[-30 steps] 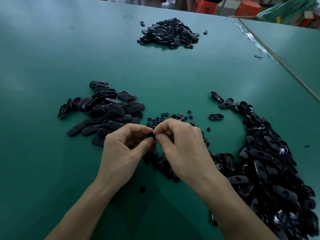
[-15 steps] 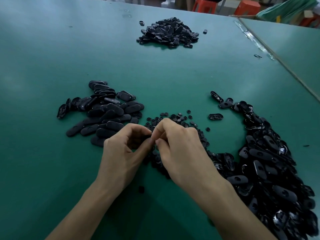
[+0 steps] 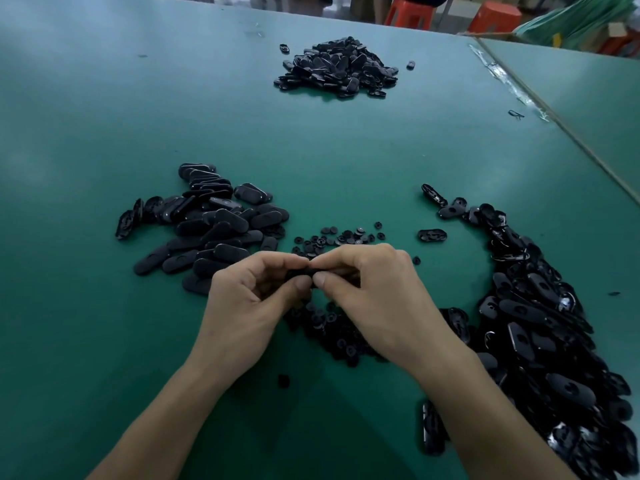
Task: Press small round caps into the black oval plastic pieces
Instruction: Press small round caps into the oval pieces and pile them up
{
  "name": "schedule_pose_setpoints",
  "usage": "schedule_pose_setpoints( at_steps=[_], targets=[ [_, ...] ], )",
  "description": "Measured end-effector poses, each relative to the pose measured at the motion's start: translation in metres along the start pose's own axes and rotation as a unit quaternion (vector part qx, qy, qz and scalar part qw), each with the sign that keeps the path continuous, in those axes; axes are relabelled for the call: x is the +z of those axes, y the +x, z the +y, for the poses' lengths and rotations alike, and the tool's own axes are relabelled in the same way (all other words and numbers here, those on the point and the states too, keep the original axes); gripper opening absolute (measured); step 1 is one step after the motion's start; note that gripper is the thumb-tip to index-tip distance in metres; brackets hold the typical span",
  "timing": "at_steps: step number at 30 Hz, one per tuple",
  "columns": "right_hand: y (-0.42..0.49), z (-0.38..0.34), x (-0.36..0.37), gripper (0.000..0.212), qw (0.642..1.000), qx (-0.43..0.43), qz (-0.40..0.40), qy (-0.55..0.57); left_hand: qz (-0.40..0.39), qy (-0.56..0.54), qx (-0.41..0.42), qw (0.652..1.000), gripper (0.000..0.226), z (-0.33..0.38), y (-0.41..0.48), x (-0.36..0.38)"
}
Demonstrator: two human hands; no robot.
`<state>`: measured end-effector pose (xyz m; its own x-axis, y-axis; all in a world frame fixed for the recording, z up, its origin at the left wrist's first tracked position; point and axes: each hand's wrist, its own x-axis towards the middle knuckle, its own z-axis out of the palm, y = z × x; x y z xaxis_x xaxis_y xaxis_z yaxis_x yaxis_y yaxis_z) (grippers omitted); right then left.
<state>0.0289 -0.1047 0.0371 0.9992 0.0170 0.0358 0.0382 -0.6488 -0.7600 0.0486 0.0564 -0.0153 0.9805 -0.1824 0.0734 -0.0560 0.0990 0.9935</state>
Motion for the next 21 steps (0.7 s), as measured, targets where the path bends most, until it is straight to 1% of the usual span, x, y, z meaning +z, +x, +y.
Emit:
schedule_pose_setpoints(
  at_steps=[3,9,17,21],
  targets=[
    [0.001,0.0044,-0.0025,0.015,1.0,0.009,-0.006,0.017,-0.008,-0.014,-0.015,1.0,0.025,-0.0018,0.0015,-0.0009],
    [-0.0009,0.008,-0.0012,0.012,0.999,0.02,-0.018,0.021,-0.023,-0.003,-0.033,0.999,0.026,-0.0032,0.0011,-0.003],
    [-0.0022,0.0068,0.0038,0.012,0.998,0.043,-0.005,0.051,-0.024,0.012,-0.029,0.999,0.026,-0.0003,0.0014,-0.0031],
    [-0.0035,0.0075,0.0,0.016,0.997,0.037,-0.012,0.067,-0.008,0.009,-0.02,1.0,0.026,0.0005,-0.0001,-0.0032]
  ],
)
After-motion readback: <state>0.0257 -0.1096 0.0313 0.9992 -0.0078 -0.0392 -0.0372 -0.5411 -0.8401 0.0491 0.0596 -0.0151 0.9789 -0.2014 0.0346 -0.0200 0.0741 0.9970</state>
